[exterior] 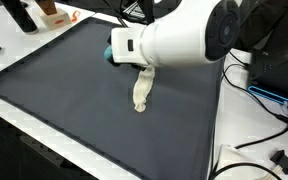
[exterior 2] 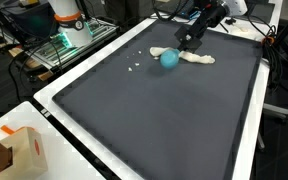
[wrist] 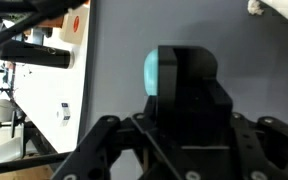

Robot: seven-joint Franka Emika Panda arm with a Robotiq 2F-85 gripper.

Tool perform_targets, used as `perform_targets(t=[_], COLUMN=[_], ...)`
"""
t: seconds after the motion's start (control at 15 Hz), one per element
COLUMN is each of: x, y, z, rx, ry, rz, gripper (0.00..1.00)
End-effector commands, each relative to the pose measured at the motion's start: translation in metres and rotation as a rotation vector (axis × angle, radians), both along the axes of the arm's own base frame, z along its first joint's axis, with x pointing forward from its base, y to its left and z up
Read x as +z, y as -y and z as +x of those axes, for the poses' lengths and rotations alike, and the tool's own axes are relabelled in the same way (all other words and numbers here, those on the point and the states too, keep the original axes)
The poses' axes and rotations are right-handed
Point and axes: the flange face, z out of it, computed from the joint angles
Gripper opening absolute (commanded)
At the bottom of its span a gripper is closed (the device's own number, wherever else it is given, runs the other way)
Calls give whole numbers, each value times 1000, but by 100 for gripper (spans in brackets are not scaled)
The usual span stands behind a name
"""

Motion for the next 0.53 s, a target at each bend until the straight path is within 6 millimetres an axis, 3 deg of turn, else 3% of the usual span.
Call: perform_targets(t=[0.0, 0.47], x=[3, 10], y=[-6, -16], z=[7, 14], rx=[72, 203], ry=[9, 34], rz=[-32, -27], gripper=[25, 25])
